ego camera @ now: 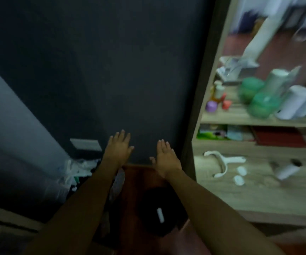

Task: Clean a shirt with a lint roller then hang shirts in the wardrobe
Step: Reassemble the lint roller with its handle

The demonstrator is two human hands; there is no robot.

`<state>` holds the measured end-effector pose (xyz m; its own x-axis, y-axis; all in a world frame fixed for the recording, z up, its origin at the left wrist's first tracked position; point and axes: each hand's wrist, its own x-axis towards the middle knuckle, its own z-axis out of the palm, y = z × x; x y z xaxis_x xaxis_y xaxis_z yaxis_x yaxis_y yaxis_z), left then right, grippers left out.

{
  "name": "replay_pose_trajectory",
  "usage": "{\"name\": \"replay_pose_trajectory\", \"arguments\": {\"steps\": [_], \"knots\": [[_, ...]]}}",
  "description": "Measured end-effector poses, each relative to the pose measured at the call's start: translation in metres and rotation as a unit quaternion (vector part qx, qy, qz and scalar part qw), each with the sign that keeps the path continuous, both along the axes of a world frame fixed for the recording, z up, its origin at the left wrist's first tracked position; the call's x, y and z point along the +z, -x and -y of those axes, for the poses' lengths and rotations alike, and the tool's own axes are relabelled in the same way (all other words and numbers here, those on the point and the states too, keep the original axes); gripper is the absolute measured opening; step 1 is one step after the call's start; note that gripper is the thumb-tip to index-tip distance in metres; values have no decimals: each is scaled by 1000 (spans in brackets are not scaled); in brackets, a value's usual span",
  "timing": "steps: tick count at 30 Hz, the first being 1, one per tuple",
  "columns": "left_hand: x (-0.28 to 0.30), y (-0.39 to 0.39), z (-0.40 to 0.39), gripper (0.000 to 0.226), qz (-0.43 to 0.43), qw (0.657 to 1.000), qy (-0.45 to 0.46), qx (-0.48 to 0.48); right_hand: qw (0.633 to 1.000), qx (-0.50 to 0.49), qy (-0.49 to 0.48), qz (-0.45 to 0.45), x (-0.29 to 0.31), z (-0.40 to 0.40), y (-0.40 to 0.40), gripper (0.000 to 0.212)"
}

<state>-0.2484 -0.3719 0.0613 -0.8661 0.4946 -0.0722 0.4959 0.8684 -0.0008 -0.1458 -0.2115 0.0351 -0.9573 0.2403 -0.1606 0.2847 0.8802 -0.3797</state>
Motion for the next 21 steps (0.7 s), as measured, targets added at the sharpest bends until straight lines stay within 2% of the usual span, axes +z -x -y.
{"name": "replay_pose_trajectory", "arguments": {"steps": [4,9,15,21], "knots": [[88,1,-44,58,-73,995,-71,-14,992,-37,-27,-115,78,-31,0,77],[146,-23,-108,56,-137,979,-141,-47,980,-41,-77,-179,123,-85,-14,78],[151,-51,-181,55,-167,972,-151,-63,970,-43,-89,-224,130,-168,-43,79],[120,-89,-251,54,-126,977,-171,-8,976,-21,-79,-204,108,-268,-93,76]]}}
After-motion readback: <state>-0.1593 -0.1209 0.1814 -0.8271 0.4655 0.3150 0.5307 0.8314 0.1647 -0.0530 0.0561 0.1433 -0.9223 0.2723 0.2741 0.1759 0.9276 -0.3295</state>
